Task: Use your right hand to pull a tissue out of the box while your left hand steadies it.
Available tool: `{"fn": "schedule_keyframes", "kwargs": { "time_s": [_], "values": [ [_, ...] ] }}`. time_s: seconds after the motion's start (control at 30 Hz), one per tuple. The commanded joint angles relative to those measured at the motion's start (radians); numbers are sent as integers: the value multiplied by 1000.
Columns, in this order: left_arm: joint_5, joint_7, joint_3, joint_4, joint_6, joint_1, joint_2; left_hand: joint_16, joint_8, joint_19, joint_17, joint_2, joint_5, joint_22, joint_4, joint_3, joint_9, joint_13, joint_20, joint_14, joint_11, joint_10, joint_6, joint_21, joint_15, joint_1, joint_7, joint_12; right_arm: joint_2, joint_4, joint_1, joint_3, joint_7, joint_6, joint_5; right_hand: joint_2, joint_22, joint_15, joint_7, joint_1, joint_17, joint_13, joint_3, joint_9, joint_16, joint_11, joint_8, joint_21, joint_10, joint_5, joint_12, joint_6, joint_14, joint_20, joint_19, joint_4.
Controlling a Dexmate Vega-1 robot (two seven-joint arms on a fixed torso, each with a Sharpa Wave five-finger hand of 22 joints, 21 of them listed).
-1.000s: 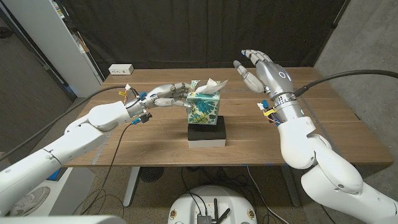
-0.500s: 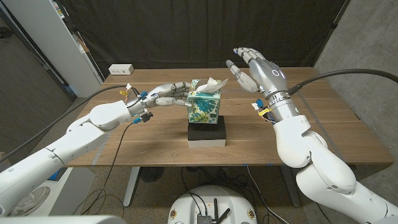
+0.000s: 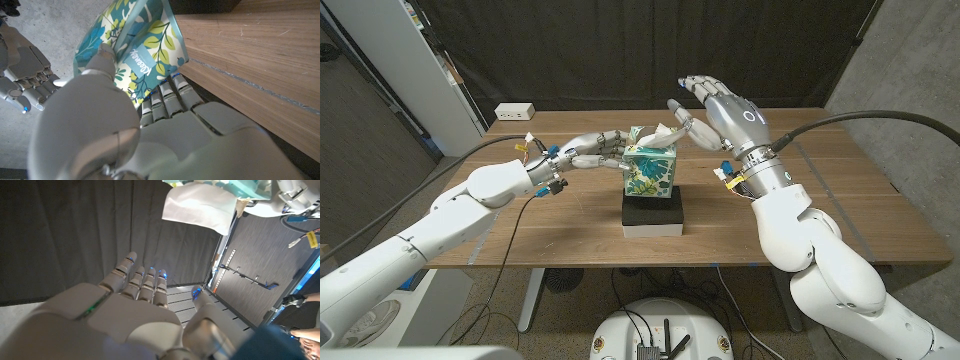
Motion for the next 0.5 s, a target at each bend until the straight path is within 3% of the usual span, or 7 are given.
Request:
{"fn": "schedule_keyframes", "kwargs": {
  "time_s": [0.03, 0.2, 0.47, 0.5],
  "values": [
    [4, -1, 7, -3, 6, -12, -4, -3, 0, 34, 2, 9, 10, 5, 1, 6, 2, 3, -50, -3, -9, -1, 0, 8, -110, 5, -5, -4, 44, 17, 9, -2, 87, 56, -41, 29, 6, -36, 7, 7, -1, 4, -3, 2, 3, 2, 4, 0, 4, -6, 3, 5, 10, 8, 15, -13],
    [4, -2, 9, -6, 12, -16, -3, -3, -1, 35, 2, 9, 11, 5, 2, 7, 2, 3, -50, -2, -13, -1, -2, 7, -111, 3, -5, -4, 56, 30, 13, 4, 108, 73, -33, 14, 6, -29, 13, 7, -4, 4, -9, 2, 1, 8, 4, 0, 1, -8, 1, 8, 10, 18, 18, -22],
    [5, 0, 11, -10, 22, -20, -3, -4, 0, 35, 1, 9, 11, 5, 2, 8, 2, 3, -51, -2, -14, 0, 0, 7, -113, 1, -8, -4, 78, 34, 5, -9, 132, 62, -107, -21, 5, -14, 16, 39, -21, 4, -9, 2, -10, 17, 5, 0, -8, -11, -3, 18, 14, 48, 29, -74],
    [9, 1, 11, -11, 23, -21, -3, -4, -1, 35, 1, 9, 11, 5, 2, 8, 2, 3, -51, -2, -15, 0, 0, 7, -113, 1, -7, -4, 80, 34, 3, -11, 136, 61, -117, -28, 5, -11, 14, 51, -24, 4, -5, 2, -13, 18, 6, -1, -8, -10, -2, 22, 16, 50, 30, -90]
  ]
}}
